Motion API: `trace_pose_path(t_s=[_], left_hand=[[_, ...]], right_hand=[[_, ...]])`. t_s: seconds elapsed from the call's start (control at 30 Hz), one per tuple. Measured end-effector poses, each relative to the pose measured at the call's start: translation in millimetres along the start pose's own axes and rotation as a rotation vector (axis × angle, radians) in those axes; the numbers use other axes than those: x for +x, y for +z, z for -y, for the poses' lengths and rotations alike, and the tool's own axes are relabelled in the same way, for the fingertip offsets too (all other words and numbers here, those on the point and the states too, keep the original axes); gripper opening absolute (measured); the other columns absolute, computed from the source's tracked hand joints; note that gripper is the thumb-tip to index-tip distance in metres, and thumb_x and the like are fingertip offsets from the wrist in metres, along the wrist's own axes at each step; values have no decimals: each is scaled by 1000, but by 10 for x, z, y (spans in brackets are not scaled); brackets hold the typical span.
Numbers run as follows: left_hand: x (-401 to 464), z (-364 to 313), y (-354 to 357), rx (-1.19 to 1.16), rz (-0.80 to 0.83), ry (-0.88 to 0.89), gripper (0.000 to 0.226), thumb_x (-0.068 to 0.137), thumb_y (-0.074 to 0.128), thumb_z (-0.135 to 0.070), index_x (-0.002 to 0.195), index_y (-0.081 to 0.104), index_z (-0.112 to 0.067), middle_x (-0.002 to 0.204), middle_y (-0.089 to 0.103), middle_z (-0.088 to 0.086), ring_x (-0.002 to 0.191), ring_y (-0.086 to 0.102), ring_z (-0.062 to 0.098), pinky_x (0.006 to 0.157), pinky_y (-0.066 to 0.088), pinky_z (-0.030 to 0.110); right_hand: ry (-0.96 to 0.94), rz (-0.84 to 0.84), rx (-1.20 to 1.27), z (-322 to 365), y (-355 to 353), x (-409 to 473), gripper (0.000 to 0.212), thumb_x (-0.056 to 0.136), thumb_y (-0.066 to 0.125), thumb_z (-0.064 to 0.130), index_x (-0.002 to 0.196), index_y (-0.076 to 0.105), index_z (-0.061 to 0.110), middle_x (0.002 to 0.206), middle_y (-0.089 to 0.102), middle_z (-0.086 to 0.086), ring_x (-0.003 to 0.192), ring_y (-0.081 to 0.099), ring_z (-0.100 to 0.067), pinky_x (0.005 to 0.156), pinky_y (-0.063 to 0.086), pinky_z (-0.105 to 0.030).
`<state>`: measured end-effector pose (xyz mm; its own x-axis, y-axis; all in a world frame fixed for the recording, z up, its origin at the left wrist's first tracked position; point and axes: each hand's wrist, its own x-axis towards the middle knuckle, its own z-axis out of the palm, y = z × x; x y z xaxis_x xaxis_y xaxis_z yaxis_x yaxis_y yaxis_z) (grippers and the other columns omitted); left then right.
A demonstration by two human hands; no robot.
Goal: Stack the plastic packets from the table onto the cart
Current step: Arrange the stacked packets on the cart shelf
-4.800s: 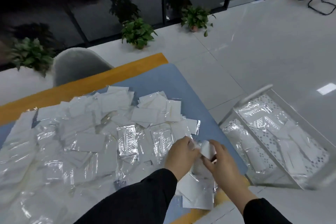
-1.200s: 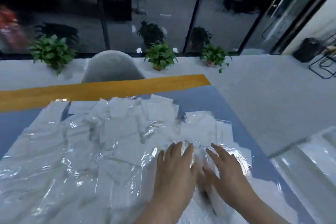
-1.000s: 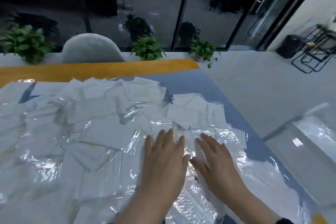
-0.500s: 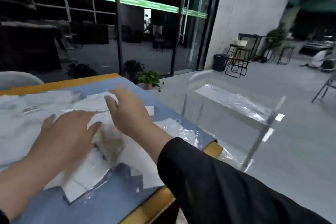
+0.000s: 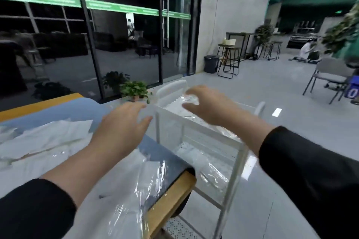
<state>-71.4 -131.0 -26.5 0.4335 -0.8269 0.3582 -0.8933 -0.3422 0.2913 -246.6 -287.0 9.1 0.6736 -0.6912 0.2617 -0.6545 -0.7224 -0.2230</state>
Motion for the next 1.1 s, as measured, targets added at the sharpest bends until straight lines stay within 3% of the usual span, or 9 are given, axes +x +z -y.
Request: trace_pose_path(t_s=[0.2, 0.37, 0.57, 0.67, 0.77, 0.9, 1.0, 1.1], left_hand=[[771, -507, 470, -91, 134, 84, 54, 102, 48, -52, 149, 41, -26, 150, 48, -1, 132, 49, 26, 100, 42, 39], [1222, -628, 873, -37, 312, 91, 72, 97, 50, -62, 153, 34, -21, 151, 47, 8, 133, 48, 30, 100, 44, 41], [1601, -821, 1060, 75, 462, 86, 97, 86, 51, -78, 158, 27, -18, 154, 47, 4, 134, 49, 29, 103, 44, 39], [1720, -850, 1190, 133, 531, 56, 108, 78, 54, -84, 160, 25, -19, 154, 48, 1, 135, 49, 29, 107, 43, 42], [1768, -866, 1284, 102, 504, -37, 121, 70, 63, -85, 159, 17, -17, 146, 53, 7, 131, 49, 35, 106, 44, 50], [1773, -904, 1299, 114, 431, -16, 103, 76, 63, -79, 153, 30, -19, 136, 58, 9, 133, 41, 36, 105, 41, 53], [1785, -930, 1303, 109, 440, 36, 66, 85, 63, -69, 127, 55, -19, 127, 61, 6, 131, 40, 36, 102, 41, 49], [1779, -926, 1325, 78, 415, 85, 48, 87, 66, -61, 115, 61, -22, 121, 61, 0, 122, 47, 32, 99, 43, 48]], right_hand=[[228, 391, -342, -852, -152, 379, 104, 72, 71, 74, 154, 32, 22, 152, 46, -4, 133, 49, -29, 108, 41, -43], [291, 580, -395, -1132, 121, 545, 125, 62, 62, 90, 158, 18, 24, 157, 41, -4, 137, 47, -30, 109, 39, -43], [280, 633, -331, -1257, 168, 682, 125, 63, 66, 86, 159, 12, 26, 157, 40, -3, 137, 46, -29, 110, 38, -43], [234, 576, -311, -1294, 195, 732, 119, 68, 71, 78, 158, 15, 26, 153, 45, -3, 132, 50, -28, 105, 42, -41], [183, 511, -281, -1315, 229, 762, 114, 70, 73, 74, 158, 19, 26, 155, 42, -3, 135, 47, -28, 111, 39, -44], [184, 487, -271, -1297, 211, 794, 110, 75, 72, 70, 158, 21, 22, 157, 40, -4, 138, 44, -29, 113, 37, -44], [249, 544, -324, -1295, 186, 803, 104, 74, 65, 78, 152, 34, 16, 148, 51, -7, 129, 52, -31, 108, 42, -44], [225, 526, -320, -1308, 194, 796, 91, 82, 63, 73, 150, 39, 18, 147, 51, -5, 129, 52, -29, 107, 42, -39]])
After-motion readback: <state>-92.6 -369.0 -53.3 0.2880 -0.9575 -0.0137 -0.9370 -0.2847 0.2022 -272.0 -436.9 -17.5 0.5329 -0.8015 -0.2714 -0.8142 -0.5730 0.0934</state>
